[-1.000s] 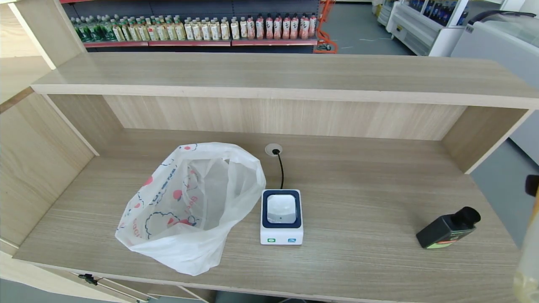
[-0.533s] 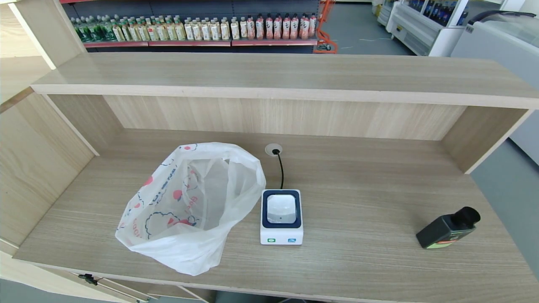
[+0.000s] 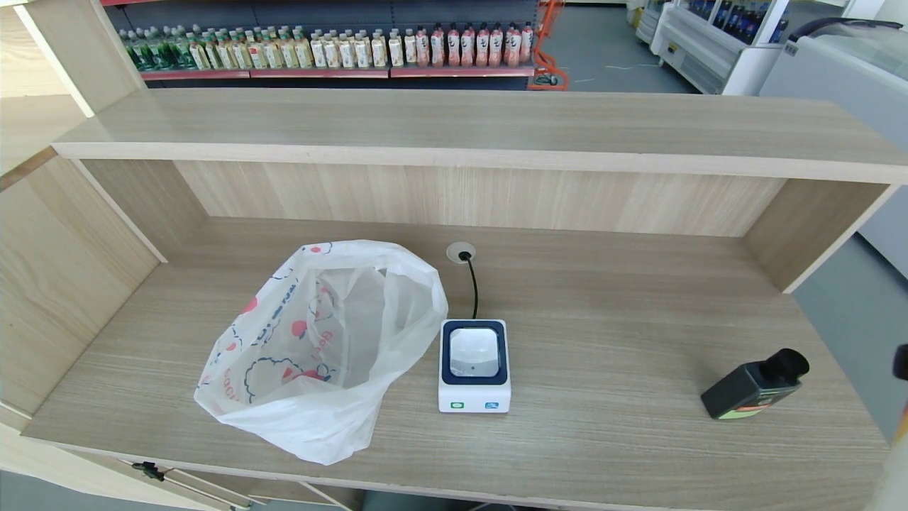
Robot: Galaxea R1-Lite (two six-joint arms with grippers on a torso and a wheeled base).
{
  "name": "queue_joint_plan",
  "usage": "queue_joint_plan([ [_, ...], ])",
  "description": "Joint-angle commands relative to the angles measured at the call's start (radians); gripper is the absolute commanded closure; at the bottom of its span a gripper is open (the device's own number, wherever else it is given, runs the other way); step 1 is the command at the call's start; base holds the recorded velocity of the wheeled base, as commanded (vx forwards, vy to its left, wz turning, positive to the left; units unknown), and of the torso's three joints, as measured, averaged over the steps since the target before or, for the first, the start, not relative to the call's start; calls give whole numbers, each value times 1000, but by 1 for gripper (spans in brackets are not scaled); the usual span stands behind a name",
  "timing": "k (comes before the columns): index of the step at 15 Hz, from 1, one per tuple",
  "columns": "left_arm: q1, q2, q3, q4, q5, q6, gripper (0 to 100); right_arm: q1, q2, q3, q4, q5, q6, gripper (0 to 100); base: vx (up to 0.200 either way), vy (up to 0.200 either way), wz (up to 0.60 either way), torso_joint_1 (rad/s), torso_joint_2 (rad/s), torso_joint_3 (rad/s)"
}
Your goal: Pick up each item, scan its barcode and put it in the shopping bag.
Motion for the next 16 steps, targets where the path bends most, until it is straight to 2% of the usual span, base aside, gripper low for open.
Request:
queue_joint_plan([
  [1, 1, 0, 0, 0, 0, 0, 0, -88, 47, 48, 17, -4, -233, 100, 0, 0, 0, 0, 0, 0],
  [2, 1, 0, 0, 0, 0, 0, 0, -200, 88, 85, 37, -19, -501, 100, 0, 0, 0, 0, 0, 0],
  [3, 1, 0, 0, 0, 0, 0, 0, -277, 137, 96, 76, -108, -771, 100, 0, 0, 0, 0, 0, 0],
  [4, 1, 0, 0, 0, 0, 0, 0, -295, 168, 100, 116, -288, -1009, 100, 0, 0, 0, 0, 0, 0],
  [5, 1, 0, 0, -1, 0, 0, 0, -281, 162, 134, 113, -372, -1103, 100, 0, 0, 0, 0, 0, 0],
  [7, 1, 0, 0, -1, 0, 0, 0, -260, 147, 163, 47, -420, -1112, 100, 0, 0, 0, 0, 0, 0],
  [8, 1, 0, 0, -1, 0, 0, 0, -264, 151, 165, 27, -524, -1112, 100, 0, 0, 0, 0, 0, 0],
  [9, 1, 0, 0, -1, 0, 0, 0, -264, 165, 160, 14, -697, -1112, 100, 0, 0, 0, 0, 0, 0],
  [10, 1, 0, 0, 0, 2, 0, 0, -264, 177, 159, 4, -769, -1120, 100, 0, 0, 0, 0, 0, 0],
  [14, 1, 0, 0, -1, 0, 0, 0, -281, 182, 235, -57, -894, -1178, 100, 0, 0, 0, 0, 0, 0],
  [16, 1, 0, 0, 0, 0, 0, 0, -280, 191, 249, -85, -903, -1179, 100, 0, 0, 0, 0, 0, 0],
])
